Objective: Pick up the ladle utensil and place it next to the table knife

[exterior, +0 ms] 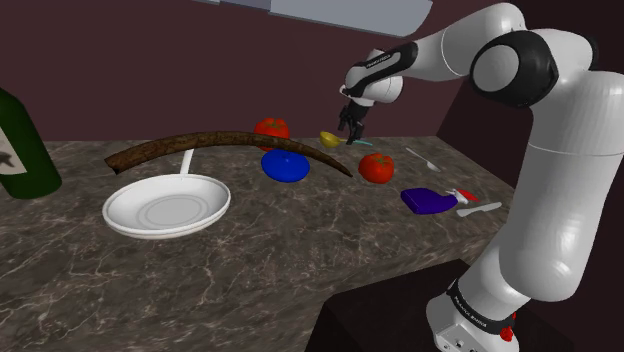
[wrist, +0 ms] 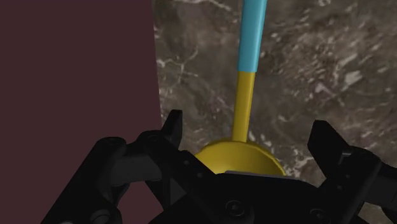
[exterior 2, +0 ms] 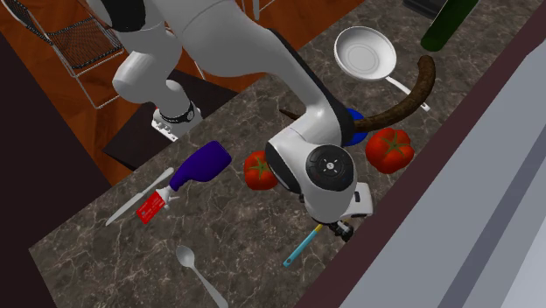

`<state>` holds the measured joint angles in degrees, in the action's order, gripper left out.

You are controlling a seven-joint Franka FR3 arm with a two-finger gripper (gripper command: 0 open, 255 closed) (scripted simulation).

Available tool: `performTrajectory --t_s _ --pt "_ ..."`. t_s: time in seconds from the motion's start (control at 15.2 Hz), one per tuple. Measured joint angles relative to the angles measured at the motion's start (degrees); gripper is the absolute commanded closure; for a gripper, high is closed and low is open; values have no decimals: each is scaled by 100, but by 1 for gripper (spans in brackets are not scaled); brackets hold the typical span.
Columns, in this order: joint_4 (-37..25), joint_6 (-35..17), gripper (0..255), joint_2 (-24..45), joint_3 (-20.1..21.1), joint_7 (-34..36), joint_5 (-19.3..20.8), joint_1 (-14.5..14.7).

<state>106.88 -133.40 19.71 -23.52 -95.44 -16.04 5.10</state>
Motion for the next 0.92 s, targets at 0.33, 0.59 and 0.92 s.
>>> performTrajectory --t_s 0.33,0.59,0.92 --pt "-51 -224 0 298 91 -139 -176 -77" --pt "-21 -280 0 325 103 -159 -200 -84" --pt "-19 -283 255 325 104 -161 -201 -84"
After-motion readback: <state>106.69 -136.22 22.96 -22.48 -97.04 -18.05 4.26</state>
